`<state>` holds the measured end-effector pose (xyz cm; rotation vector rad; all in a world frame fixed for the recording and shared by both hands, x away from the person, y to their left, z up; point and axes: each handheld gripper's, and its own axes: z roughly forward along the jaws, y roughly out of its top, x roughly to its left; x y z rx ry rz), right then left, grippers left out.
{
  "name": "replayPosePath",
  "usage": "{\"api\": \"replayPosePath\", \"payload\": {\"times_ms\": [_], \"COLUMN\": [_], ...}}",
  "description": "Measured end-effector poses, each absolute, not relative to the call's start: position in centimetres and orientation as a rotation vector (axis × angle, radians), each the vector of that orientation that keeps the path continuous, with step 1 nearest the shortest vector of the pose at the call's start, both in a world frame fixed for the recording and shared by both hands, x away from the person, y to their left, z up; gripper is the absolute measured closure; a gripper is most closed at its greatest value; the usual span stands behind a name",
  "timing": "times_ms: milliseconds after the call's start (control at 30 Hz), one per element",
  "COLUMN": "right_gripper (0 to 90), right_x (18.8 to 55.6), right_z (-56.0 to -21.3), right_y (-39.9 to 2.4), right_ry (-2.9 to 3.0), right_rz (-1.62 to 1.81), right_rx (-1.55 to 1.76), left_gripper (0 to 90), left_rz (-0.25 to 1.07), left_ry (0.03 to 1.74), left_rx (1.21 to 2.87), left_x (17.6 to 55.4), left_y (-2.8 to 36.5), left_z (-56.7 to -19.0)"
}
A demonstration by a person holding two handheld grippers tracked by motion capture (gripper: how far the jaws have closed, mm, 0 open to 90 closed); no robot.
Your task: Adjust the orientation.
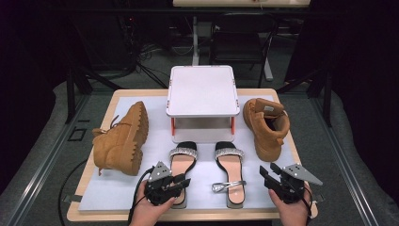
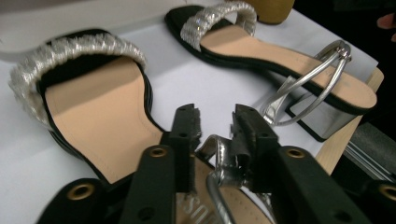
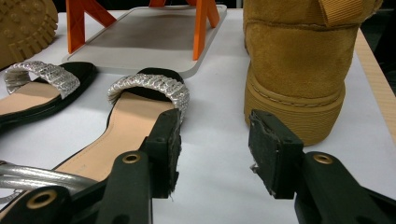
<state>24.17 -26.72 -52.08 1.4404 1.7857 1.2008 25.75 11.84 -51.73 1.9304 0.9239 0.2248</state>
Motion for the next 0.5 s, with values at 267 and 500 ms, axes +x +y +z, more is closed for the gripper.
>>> {"api": "replayPosePath", "payload": {"times_ms": [267,500], "right_gripper": [53.4,53.4], "right_x": [24.1,24.1], "right_z": [-52.1,-52.2], "right_y": [-26.6,-26.4], "right_ry": [1.78,1.79], "right_rz": [1.192,1.187], "right_rx": [1.445,1.442], "left_gripper": [62.0,64.6], "left_rz": [0.309,0.311], "left_ry": [0.966,1.077], "left_rx": [1.889,1.891], "left_x": [25.1,25.0], "left_y": [15.1,18.0], "left_z": [-49.9,-51.0]}}
